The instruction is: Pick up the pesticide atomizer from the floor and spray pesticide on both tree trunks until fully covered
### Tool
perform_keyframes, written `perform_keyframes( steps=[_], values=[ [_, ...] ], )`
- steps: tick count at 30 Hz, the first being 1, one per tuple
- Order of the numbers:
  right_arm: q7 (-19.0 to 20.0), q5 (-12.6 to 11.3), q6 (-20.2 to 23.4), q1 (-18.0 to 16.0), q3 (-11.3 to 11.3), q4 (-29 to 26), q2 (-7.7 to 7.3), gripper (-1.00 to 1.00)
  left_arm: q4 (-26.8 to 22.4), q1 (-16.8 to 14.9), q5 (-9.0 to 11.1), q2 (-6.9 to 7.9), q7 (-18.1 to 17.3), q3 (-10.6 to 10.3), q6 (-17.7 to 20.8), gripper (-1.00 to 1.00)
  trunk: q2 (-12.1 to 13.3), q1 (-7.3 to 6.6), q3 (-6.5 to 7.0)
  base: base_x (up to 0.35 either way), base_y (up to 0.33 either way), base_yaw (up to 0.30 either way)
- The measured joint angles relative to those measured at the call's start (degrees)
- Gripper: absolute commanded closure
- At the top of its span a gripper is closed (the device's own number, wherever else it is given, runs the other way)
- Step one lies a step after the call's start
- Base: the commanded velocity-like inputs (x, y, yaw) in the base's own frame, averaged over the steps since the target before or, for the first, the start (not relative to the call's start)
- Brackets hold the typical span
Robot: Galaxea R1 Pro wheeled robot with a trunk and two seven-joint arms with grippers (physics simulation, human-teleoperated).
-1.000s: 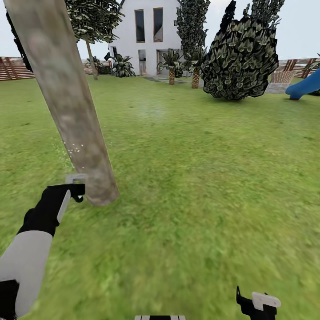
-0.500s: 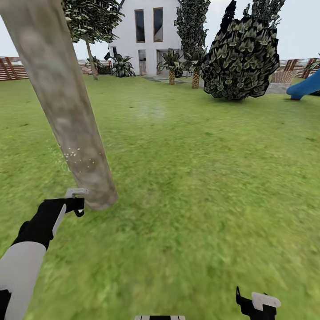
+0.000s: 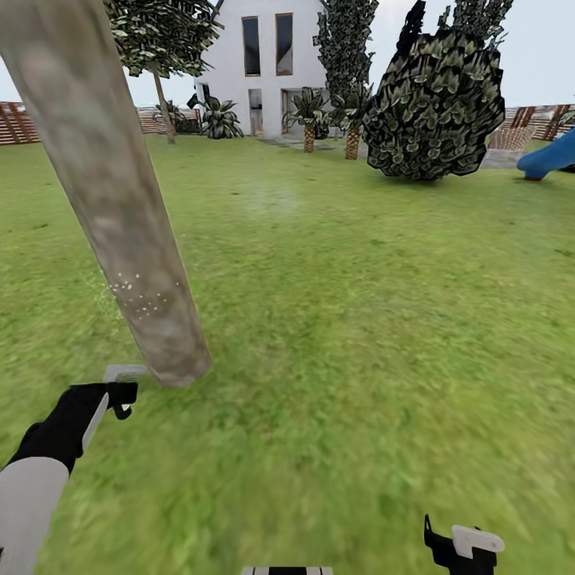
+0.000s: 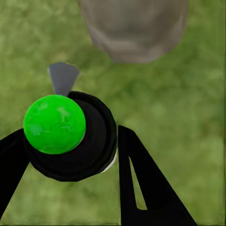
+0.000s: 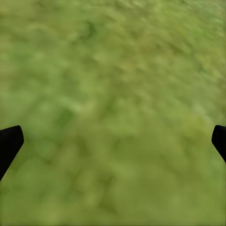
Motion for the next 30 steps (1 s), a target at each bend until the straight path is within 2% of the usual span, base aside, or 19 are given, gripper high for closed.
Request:
perform_keyframes(
  steps=[3,4,6,8,9,11,12,15,17,18,20,24,30],
  values=[
    [0.00,0.00,0.00,0.00,0.00,0.00,0.00,-1.00,4.09,0.26,-0.29,-1.58,0.06,0.04,-3.45,1.00,0.00,0.00,0.00,0.002,0.000,0.000],
    [0.00,0.00,0.01,0.00,0.00,0.00,0.00,-1.00,4.27,0.26,-0.45,-1.57,0.08,0.20,-3.74,1.00,0.00,-0.01,0.01,0.000,0.000,0.000],
    [0.00,0.01,-0.01,0.00,0.01,0.00,0.00,-1.00,4.05,0.18,-0.67,-0.79,0.09,0.41,-3.95,1.00,-0.01,-0.01,0.01,0.000,0.000,0.000],
    [0.00,0.01,0.01,0.00,0.01,0.00,0.00,-1.00,3.83,-0.55,-0.86,1.30,0.04,0.49,-3.56,1.00,-0.01,-0.01,0.01,0.000,0.000,0.000],
    [0.00,0.00,-0.01,0.00,0.00,0.00,0.00,-1.00,3.80,-1.18,-0.46,1.68,0.01,0.44,-3.46,1.00,-0.01,-0.01,0.01,0.000,0.000,0.000],
    [0.00,0.00,-0.01,0.00,0.00,0.00,0.00,-1.00,3.80,-1.41,-0.33,1.48,0.11,0.42,-3.48,1.00,0.00,-0.01,0.01,0.000,0.000,0.000],
    [0.00,0.00,0.00,0.00,0.00,0.00,0.00,-1.00,3.91,-1.30,-0.09,1.28,0.29,0.37,-3.65,1.00,0.00,-0.01,0.01,0.000,0.000,0.000],
    [0.12,0.03,-0.02,0.00,0.05,0.00,0.09,-1.00,4.16,-1.29,-0.32,-0.70,0.78,0.36,-3.90,1.00,0.00,-0.01,0.01,0.000,0.000,0.000],
    [0.16,0.02,-0.06,0.00,0.15,0.00,0.27,-1.00,4.01,-1.27,-0.27,-1.03,4.77,0.42,-3.80,1.00,0.00,-0.01,-0.01,0.000,0.000,0.108],
    [0.11,0.01,-0.07,0.00,0.17,0.00,0.32,-1.00,4.02,-1.23,0.38,-1.52,8.59,0.44,-3.76,1.00,0.00,-0.01,-0.03,0.000,0.000,0.222],
    [0.03,-0.01,-0.08,0.00,0.10,-0.07,0.31,-1.00,4.30,-0.74,1.54,-2.68,10.82,0.40,-3.96,1.00,0.00,0.00,-0.09,0.003,0.000,0.131],
    [0.00,0.01,-0.08,0.00,0.08,-0.07,0.17,-1.00,4.85,1.12,1.78,-5.52,10.62,0.04,-4.05,1.00,0.00,0.00,-0.11,0.226,-0.114,0.010],
    [-0.07,0.00,-0.08,0.00,0.09,0.00,0.26,-1.00,4.85,1.16,1.61,-5.62,10.54,0.16,-3.76,1.00,-0.01,-0.01,-0.11,0.322,-0.037,0.001]
  ],
)
